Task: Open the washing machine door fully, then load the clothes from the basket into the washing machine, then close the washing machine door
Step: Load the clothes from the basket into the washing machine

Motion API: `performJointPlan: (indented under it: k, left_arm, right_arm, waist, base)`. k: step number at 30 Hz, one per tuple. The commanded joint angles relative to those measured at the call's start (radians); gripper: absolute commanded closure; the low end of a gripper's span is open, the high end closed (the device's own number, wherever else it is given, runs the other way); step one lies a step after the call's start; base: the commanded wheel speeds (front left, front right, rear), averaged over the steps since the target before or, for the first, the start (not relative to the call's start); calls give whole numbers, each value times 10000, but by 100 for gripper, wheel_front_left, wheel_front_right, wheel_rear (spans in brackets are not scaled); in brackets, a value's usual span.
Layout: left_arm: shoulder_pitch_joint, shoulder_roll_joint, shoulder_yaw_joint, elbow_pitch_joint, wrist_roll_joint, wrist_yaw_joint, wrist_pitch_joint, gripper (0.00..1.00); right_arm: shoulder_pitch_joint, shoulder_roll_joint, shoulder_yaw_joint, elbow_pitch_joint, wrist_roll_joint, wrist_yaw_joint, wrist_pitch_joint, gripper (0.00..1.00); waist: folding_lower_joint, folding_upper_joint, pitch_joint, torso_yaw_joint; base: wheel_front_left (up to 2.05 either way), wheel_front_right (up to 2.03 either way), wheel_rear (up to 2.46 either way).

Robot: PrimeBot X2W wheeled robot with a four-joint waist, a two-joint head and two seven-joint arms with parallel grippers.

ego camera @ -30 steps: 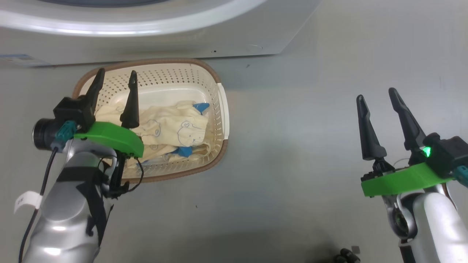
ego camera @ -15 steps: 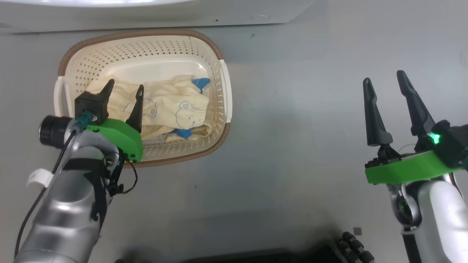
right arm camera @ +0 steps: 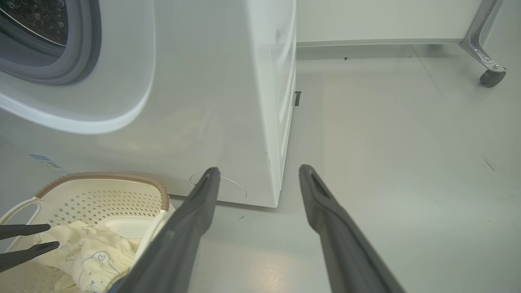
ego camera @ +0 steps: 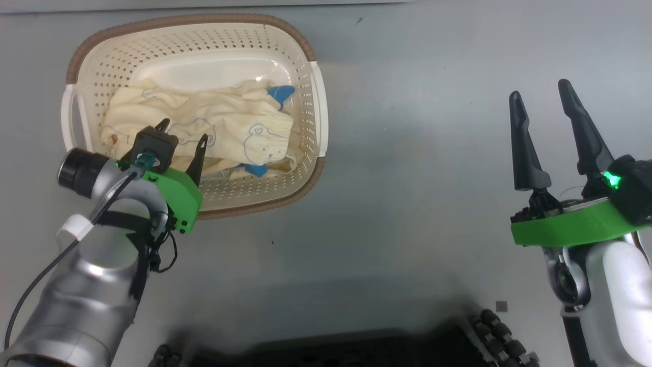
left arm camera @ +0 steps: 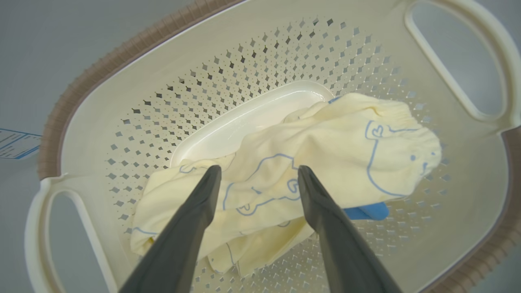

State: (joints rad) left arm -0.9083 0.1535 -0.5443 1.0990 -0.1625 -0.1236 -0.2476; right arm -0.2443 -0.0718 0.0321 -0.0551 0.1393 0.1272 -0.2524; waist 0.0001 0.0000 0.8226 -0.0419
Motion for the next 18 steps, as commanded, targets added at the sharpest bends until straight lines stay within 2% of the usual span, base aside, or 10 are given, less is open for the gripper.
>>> performJointPlan:
  k: [1,9,18]
  left_arm:
    - [-27,400,82,1,115,-16,-139,0]
    - [-659,579,-1171,620,935,-60,-140,0]
    - [-1189,596,-1753,929,917,-68,-140,0]
  right_arm:
    - [139,-121,140,-318,-90,35,-93,0]
    - [119,-116,145,-406,-116,35,-93,0]
    - [146,-83,170,-481,-137,35,-93,0]
  waist:
    - [-1,0,79,11]
    - [-1,0,483,-12]
    - [-1,0,948,-28]
  base:
    - [0,0,0]
    - [0,0,0]
    - [0,0,0]
